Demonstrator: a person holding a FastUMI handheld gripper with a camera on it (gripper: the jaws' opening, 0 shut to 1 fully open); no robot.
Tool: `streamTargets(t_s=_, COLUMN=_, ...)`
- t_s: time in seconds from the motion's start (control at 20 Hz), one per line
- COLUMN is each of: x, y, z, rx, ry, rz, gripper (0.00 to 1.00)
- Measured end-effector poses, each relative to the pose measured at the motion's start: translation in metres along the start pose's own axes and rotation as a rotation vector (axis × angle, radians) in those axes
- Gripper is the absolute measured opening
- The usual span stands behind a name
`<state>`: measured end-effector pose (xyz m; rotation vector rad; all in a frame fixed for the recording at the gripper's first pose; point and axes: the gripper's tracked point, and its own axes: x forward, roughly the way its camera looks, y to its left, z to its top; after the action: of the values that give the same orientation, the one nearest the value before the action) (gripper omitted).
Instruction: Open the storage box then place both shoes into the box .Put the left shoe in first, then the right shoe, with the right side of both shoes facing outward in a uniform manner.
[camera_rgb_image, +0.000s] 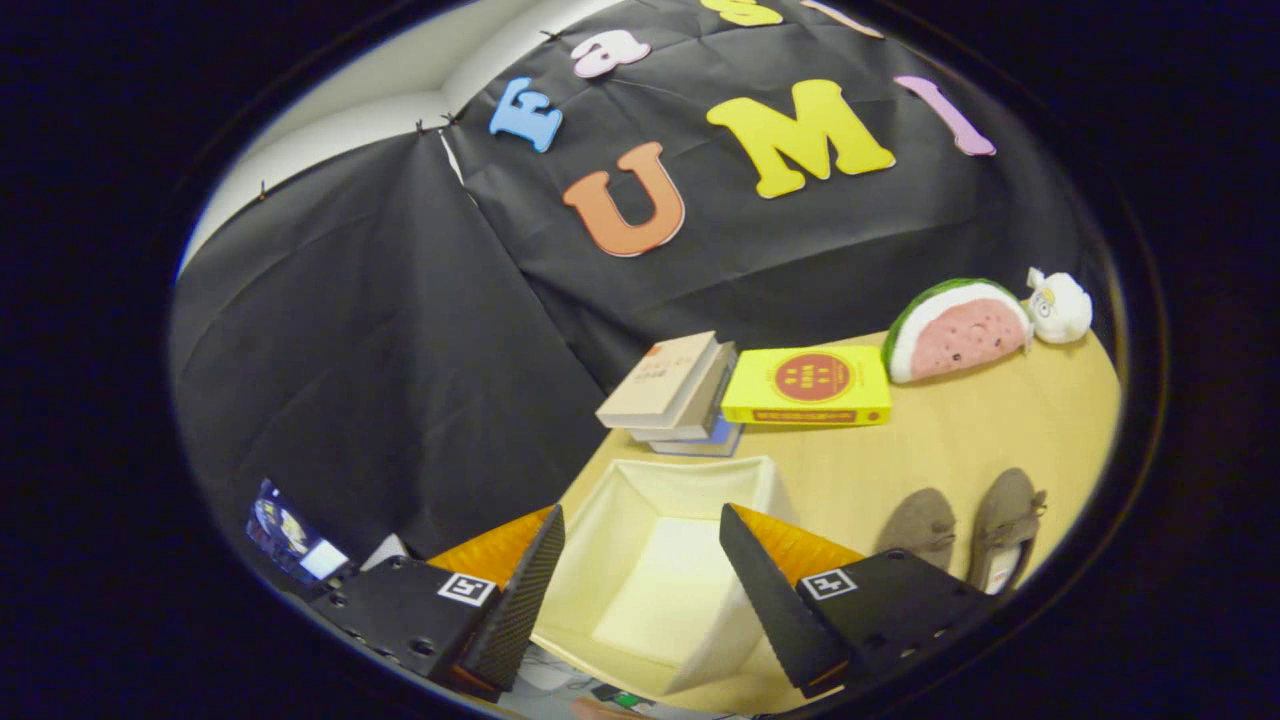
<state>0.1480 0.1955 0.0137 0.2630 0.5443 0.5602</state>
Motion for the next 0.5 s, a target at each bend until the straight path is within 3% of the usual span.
streamTargets(t_s=0.3, x=-0.027, y=-0.112, z=-0.037, rx=0.017, ry=0.106, rz=-0.201, gripper=0.93)
streamTargets(t_s=0.5, x=-0.035, y=-0.176, z=-0.075, rx=0.027, ry=0.244, rz=-0.315, gripper=0.85)
